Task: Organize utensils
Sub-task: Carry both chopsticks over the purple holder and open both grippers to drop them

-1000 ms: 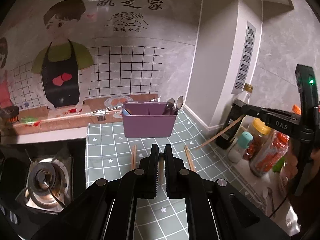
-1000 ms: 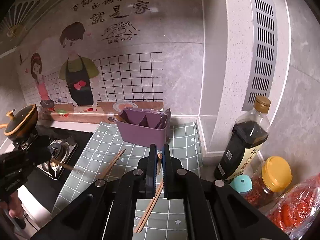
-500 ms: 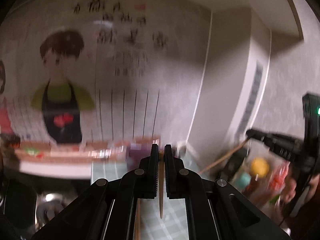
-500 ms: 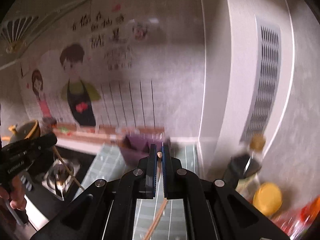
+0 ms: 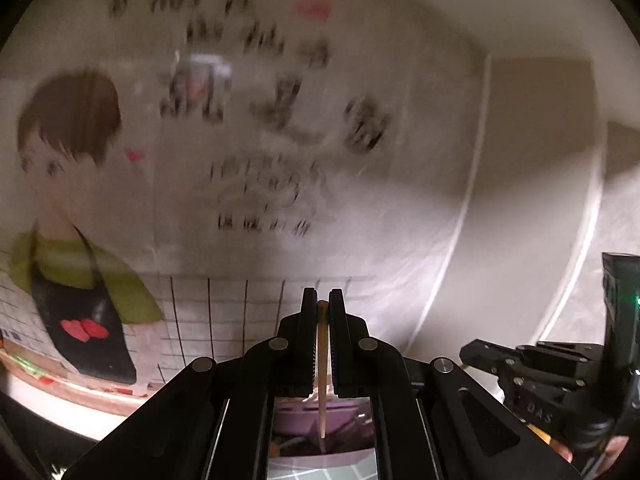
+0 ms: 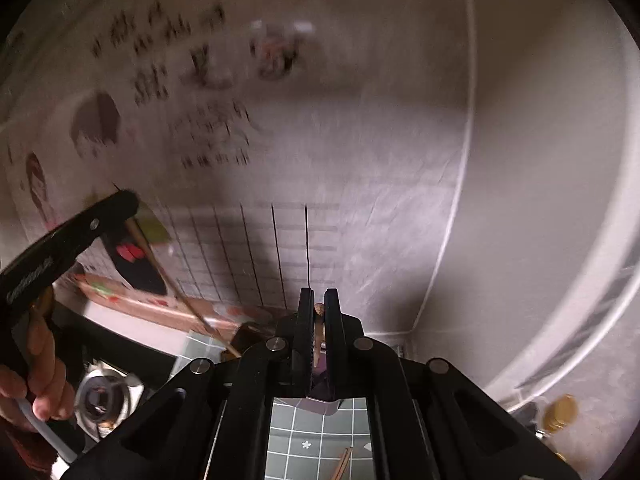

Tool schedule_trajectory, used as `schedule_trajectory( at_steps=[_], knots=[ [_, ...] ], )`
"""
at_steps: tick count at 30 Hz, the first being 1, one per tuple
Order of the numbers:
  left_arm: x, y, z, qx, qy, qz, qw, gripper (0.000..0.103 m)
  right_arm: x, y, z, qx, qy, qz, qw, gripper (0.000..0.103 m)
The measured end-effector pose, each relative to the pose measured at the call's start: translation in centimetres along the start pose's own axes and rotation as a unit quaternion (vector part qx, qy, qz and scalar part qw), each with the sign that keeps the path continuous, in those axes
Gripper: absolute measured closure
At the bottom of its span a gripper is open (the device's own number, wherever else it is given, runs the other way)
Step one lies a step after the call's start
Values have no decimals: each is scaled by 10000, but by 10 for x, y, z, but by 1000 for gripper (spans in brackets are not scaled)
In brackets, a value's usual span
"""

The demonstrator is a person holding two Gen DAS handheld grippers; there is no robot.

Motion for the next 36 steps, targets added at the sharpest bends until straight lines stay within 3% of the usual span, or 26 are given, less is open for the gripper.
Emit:
schedule_trajectory(
  at_steps=[10,20,23,28,31,34,36],
  knots=[
    [-81,-99,-12,-47,39,-977,9952,97,-59,-107,22,101,-379,-905,9951,98],
    [-133,-146,-8,-144,166,-1744,9844,94,-91,-134,33,251,-596,-1339,9889,97],
    [-127,-144,-9,-113,266,-1685,9853,94,-90,-130,35,308,-605,-1337,9887,97],
    [-91,-115,-16,-76,397,-1220,9917,85,-67,-95,32,215,-216,-804,9963,93],
    [-80,-88,-17,-142,486,-1034,9933,81,-54,-67,32,121,-126,-488,9987,75],
    [-88,-61,-23,-179,529,-1029,9931,77,-48,-36,36,-178,22,-226,9996,70],
    [-101,-47,-24,-112,501,-1061,9930,66,-53,-19,36,-295,128,-160,9994,70]
  ],
)
Point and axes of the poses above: each gripper's, at about its wrist camera, not at the fingertips, and y roughly against the way its jaws point, z to its right, x to its top, the point moved 10 cm from there along -y, roughly the way its jaws point, and after that the axes turned 12 degrees about x, right-handed, at the moved point
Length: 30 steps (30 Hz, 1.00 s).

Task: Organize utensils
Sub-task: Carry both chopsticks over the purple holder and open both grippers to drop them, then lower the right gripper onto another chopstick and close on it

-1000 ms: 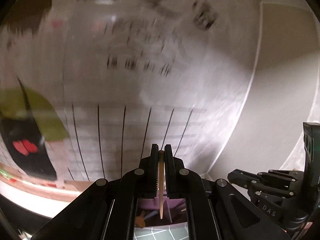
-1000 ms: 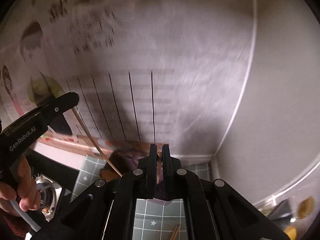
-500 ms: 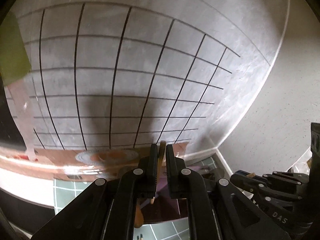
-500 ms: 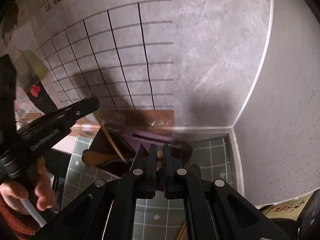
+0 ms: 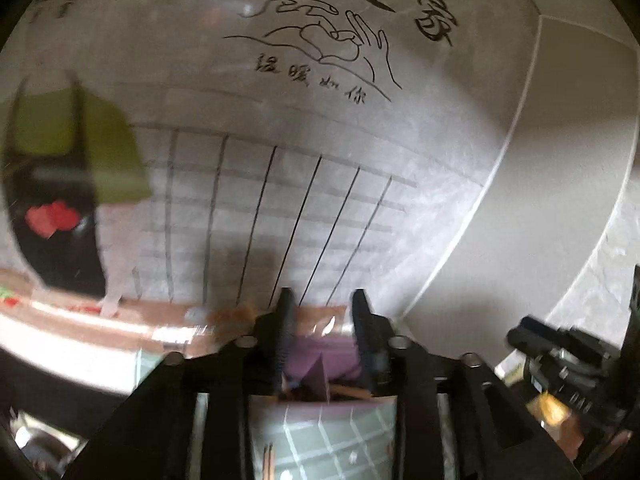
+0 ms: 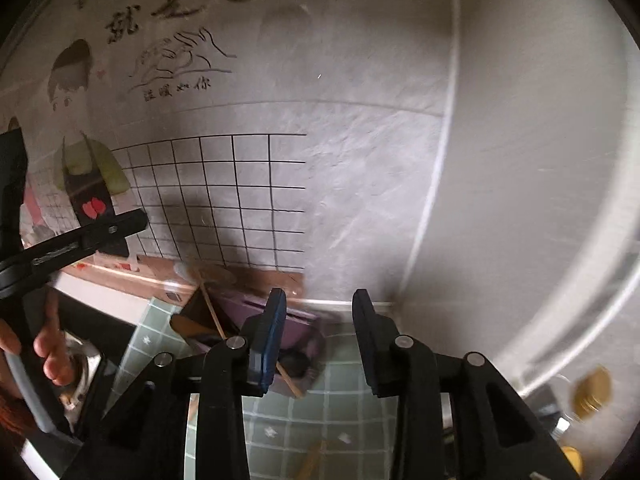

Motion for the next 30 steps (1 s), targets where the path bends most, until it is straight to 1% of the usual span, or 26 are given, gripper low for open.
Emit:
schedule_trajectory(
  at_steps=[2,4,6,8,10,11,15,19,21,23,25,27,30],
  knots=[
    [-25,14,-8,118,18,-92,9999,65,-15,16,1,-62,36,-27,10000,69],
    [-51,30,-14,227,-3,-295,9993,65,-35,27,3,-101,19,-101,9999,69],
    [-86,47,-18,413,-192,-457,9979,65,-58,36,7,-248,18,-196,9995,69],
    [-123,60,-21,751,-474,-501,9948,65,-87,44,12,-488,24,-260,9985,69],
    [-150,75,-25,908,-554,-529,9929,65,-112,47,14,-592,26,-412,9974,69],
    [-164,83,-27,928,-533,-579,9926,65,-127,47,14,-581,11,-529,9969,69],
    [-216,104,-31,878,-412,-912,9911,65,-179,45,9,-294,-213,-928,9950,69],
    [-257,121,-36,985,-527,-1089,9878,65,-220,49,-1,-275,-262,-1143,9927,68],
    [-272,126,-40,1034,-471,-1209,9861,65,-241,50,-13,16,-290,-1206,9923,68],
    [-287,130,-47,1060,-255,-1323,9852,65,-261,49,-26,302,-336,-1333,9900,69],
    [-297,134,-50,1100,-144,-1347,9847,65,-280,46,-37,473,-425,-1527,9862,73],
    [-307,140,-53,1193,-84,-1306,9842,65,-302,45,-47,562,-448,-1723,9824,80],
    [-318,143,-52,1151,31,-1391,9836,65,-327,41,-56,635,-534,-1931,9777,84]
  ],
)
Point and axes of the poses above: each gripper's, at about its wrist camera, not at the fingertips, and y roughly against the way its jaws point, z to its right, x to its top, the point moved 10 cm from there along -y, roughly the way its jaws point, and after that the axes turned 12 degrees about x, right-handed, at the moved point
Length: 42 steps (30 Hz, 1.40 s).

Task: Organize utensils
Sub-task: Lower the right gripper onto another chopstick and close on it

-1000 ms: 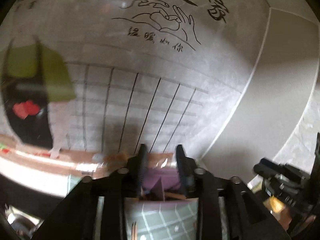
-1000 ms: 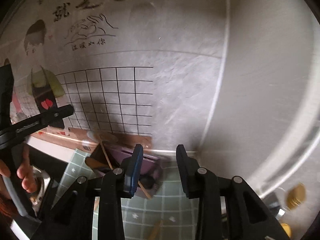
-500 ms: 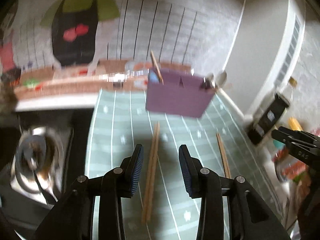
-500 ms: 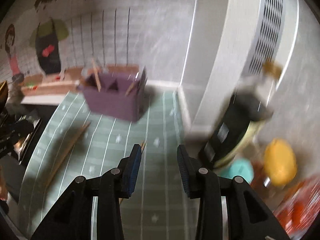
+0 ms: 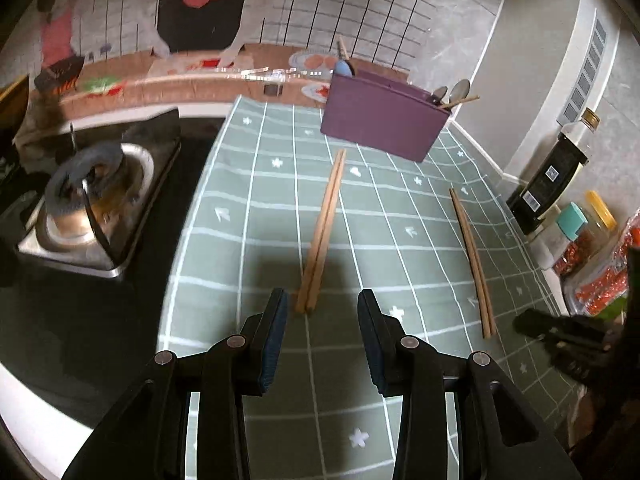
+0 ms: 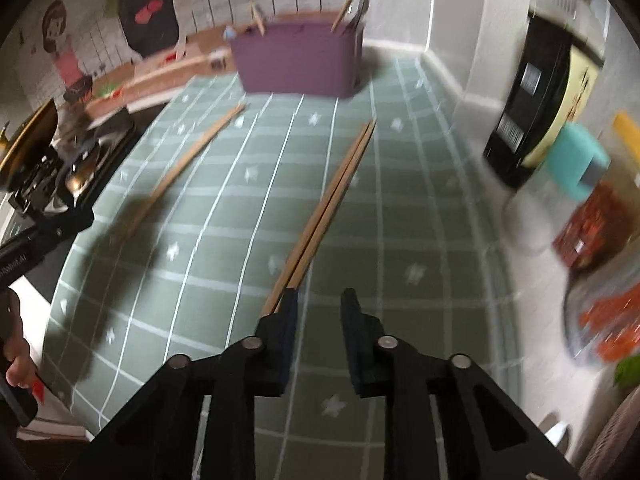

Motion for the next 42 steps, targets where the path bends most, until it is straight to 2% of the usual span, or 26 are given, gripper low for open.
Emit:
schedule_trajectory(
  at_steps=[7,15,20,25,26,35,42],
  knots=[
    [-18,-3,5,4,-160,-134,9998,65,-18,-13,-11,302,-187,-92,9993,85],
    [-25,-4,1,-53,-86,-286,9995,65,-14,-25,-4,225,-444,-54,9987,85],
    [-26,-3,9,-127,-191,-267,9994,65,-8,-29,-5,169,-384,-25,9991,85],
    [-27,0,32,-322,-430,-194,9984,65,-3,-33,-6,-22,-224,39,9997,87],
    [-28,0,38,-360,-486,-188,9980,65,-3,-33,-6,-66,-187,50,9998,95],
    [-41,3,107,-754,-949,-49,9926,65,-10,0,40,-362,-455,476,9972,97],
    [-51,-5,153,-951,-941,-149,9909,66,-23,23,74,-391,-766,649,9942,97]
  ],
)
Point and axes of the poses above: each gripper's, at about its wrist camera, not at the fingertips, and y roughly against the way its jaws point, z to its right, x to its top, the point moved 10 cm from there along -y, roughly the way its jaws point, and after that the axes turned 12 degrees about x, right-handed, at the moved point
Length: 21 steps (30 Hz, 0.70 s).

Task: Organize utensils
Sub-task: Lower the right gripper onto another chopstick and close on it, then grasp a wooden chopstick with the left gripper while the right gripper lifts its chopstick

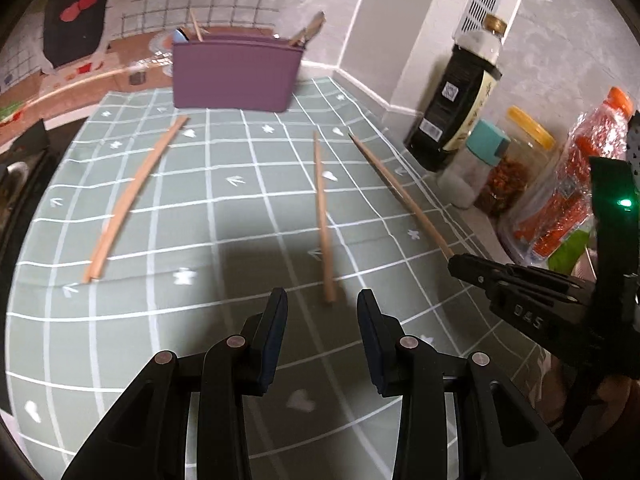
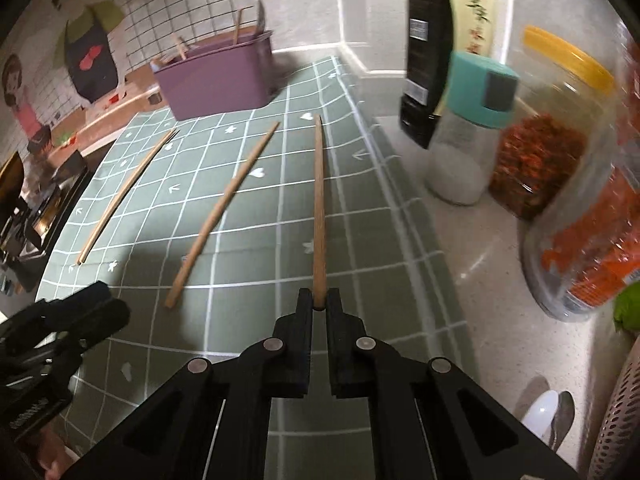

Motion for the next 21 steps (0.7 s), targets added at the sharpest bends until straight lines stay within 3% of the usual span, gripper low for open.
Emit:
schedule_trajectory(
  at_steps=[6,16,18,21],
  knots=[
    [-4,-28,10,314,29,-320,9990,76,-1,8,7,153,-135,113,9997,97],
    [6,-40,10,1084,-134,-232,9937,87,2,11,5,212,-51,185,9996,97],
    [8,-42,7,1154,-134,-215,9930,95,2,11,4,221,-32,174,9996,97],
    [8,-42,4,1082,-53,-228,9939,96,1,10,3,231,-6,167,9996,97]
  ],
)
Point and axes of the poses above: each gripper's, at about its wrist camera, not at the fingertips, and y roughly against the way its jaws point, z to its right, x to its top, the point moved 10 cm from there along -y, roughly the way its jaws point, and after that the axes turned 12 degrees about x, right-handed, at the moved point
